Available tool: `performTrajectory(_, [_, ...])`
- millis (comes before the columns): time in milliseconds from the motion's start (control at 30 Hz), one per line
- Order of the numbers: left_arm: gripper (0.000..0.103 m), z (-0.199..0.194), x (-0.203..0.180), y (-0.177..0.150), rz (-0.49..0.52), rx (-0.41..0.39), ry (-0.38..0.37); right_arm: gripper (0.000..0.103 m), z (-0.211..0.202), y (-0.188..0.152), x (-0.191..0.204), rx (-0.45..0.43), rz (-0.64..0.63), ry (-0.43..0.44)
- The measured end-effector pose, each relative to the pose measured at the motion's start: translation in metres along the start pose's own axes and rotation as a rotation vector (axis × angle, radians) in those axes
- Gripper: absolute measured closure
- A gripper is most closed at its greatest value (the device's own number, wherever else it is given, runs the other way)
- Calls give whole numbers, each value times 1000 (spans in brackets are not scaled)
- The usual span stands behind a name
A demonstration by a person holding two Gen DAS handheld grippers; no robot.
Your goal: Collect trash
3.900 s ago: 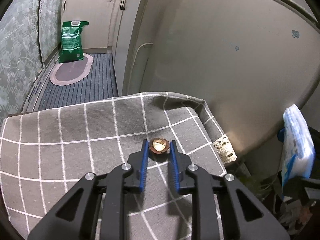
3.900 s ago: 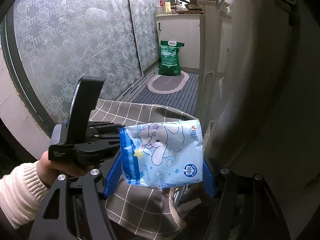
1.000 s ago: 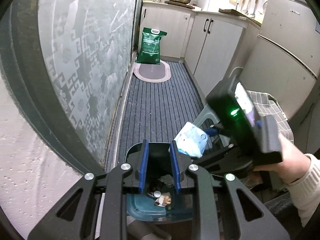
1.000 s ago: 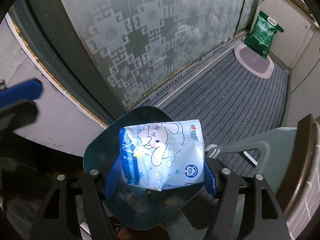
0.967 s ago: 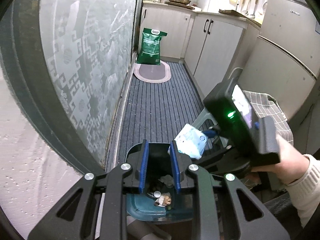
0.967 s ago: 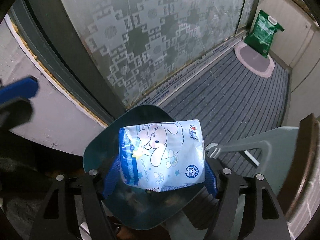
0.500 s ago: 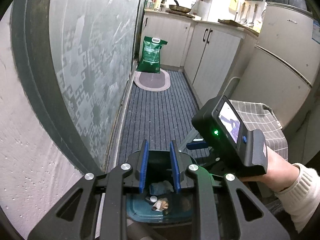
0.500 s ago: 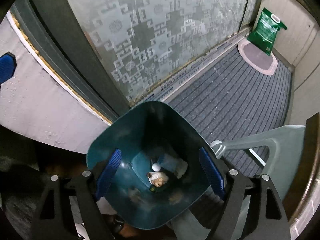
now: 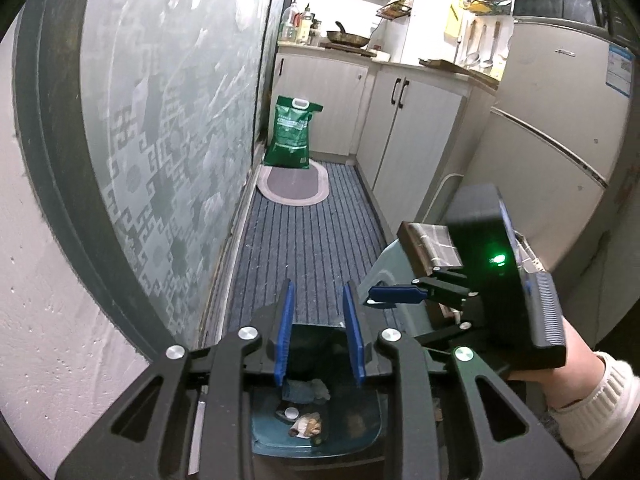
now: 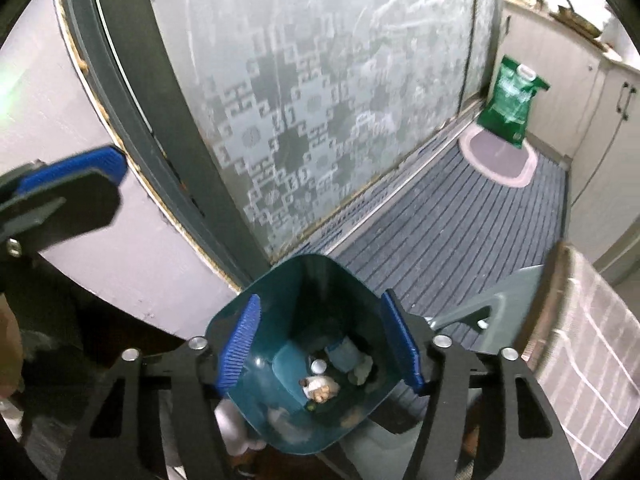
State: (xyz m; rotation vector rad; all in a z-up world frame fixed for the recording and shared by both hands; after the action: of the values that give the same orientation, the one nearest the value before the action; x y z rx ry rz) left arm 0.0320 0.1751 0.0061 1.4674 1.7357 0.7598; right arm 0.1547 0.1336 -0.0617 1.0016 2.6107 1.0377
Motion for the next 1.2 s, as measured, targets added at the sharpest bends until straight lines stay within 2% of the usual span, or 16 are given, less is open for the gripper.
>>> performTrajectory(133, [72,-3,-9,2,18,-17,1,45,-29,0,-5,-67,14,-12])
performTrajectory(333, [57,-7,-14,4,12,-44,3,46,-79,-7,-20,-169,49,-39])
performTrajectory(433, [52,-10,-16,4,19,-63,32,46,-102,-15,-26,-208,55,-74])
performTrajectory(600, [40,-20,-21,2,14,-94,62,46,-139,-33,-41,-265,90,-103])
performTrajectory(667, [36,-24,-24,0,17,-104,67,38,-150,-42,-48,-285,112,-122])
performTrajectory(800, [28,-30,-30,-6,14,-115,63,32,-170,-63,-60,-311,136,-190])
performTrajectory(933, [20,-33,-35,-12,24,-124,78,18,-184,-82,-63,-328,155,-244])
performTrajectory(1200, [7,-42,-49,-23,37,-147,78,4,-208,-116,-58,-356,164,-292])
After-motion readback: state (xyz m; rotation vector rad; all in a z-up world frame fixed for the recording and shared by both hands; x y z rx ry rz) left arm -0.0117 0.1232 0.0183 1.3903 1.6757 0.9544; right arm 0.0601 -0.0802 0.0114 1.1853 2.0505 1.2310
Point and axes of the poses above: each gripper's, at about its wrist camera, not at the fingertips, and z roughly the way its jaws point, x to its left, y to its top, the point moved 2 cm from there along z, roughly the way its jaws point, and after that the axes turned 3 degrees about -x, right-handed, at the moved point
